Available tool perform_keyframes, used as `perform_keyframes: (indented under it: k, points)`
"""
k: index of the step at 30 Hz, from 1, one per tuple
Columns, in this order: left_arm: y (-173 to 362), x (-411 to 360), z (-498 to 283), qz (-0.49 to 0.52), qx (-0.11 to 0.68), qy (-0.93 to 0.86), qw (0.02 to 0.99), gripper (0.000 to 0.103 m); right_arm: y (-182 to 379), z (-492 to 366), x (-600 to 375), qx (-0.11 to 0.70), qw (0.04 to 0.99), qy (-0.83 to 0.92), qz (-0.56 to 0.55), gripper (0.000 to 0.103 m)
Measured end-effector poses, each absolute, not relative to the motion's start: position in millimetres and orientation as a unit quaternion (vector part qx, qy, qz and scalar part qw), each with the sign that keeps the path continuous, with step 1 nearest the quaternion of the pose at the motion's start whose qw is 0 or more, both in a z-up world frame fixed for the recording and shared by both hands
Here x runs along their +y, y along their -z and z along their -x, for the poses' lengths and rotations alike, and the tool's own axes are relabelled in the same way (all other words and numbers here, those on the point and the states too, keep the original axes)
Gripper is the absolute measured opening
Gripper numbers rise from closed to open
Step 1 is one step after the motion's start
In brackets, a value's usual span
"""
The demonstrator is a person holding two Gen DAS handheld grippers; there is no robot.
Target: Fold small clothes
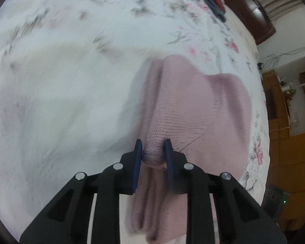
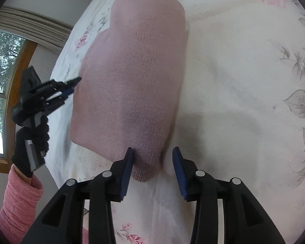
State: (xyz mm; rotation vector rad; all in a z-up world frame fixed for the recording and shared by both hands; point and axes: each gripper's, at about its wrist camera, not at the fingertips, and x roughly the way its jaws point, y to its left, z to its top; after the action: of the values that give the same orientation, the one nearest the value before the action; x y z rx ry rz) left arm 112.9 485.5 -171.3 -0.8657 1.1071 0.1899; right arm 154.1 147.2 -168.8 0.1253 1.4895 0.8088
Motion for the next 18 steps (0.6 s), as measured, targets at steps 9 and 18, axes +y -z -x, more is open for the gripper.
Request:
perform_keyframes:
  k: [9, 18]
  points:
    - [161.3, 494.6, -99.1, 0.438, 0.474, -0.037, 0.763, 0.076, 154.1, -169.8, 146.4, 0.639, 0.671, -0.369, -0.074, 0.052]
    - [190.5, 475.9, -134.7, 0.404, 0.510, 0.019, 0.759, 0.079, 155.1, -217.1, 153.7, 0.629, 0.653, -0.395, -0.148, 0.071]
